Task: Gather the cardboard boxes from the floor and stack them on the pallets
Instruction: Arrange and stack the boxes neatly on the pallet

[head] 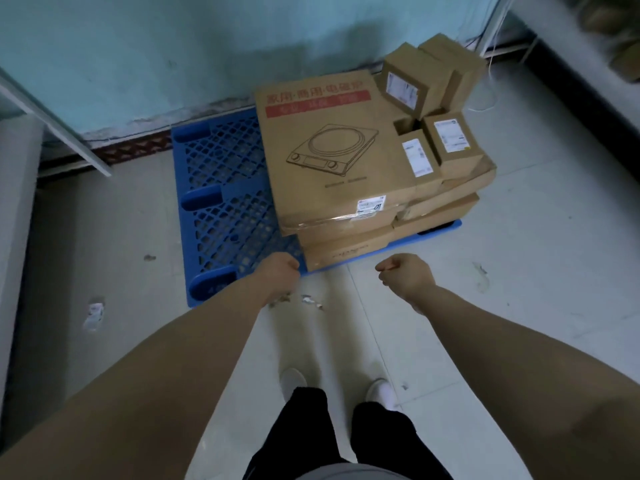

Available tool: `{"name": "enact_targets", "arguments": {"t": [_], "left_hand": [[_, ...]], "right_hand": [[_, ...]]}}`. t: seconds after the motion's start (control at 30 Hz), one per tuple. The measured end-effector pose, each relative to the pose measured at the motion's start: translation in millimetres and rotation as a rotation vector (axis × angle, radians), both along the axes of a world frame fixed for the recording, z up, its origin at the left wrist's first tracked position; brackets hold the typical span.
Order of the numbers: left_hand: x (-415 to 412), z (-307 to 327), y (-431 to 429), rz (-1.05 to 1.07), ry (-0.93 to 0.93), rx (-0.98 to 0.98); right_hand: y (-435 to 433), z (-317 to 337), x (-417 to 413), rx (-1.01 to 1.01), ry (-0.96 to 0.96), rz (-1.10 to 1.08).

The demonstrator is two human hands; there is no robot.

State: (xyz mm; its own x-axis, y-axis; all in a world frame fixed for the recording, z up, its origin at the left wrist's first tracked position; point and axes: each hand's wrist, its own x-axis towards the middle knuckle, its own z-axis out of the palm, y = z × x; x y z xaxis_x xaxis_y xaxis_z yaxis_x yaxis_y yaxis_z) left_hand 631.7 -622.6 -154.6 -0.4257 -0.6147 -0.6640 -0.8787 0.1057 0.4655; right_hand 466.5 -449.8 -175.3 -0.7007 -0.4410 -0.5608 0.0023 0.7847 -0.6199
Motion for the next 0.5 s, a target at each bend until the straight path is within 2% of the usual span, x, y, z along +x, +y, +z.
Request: {"name": "enact_targets", "arguments": {"t": [0.13, 0.23, 0.33, 0.5], "left_hand": [[-14.8, -26.9, 16.3, -0.070, -0.031, -0.051], [-24.2, -54.5, 14.8, -0.048, -0.023, -0.005], [-28.3, -94.8, -4.6, -0.033, -0.041, -0.014], [-34.5, -159.9, -49.1, 0.077, 0.023, -0.138]], "right_hand": [[12.3, -14.5, -23.2, -0.004, 0.013, -0.065], [8.1, -41.1, -27.9, -0.008, -0.007, -0.100], [-12.0, -82.6, -27.5, -0.016, -0.025, -0.128], [-70.3, -150.4, -36.2, -0.118, -0.008, -0.184]]}}
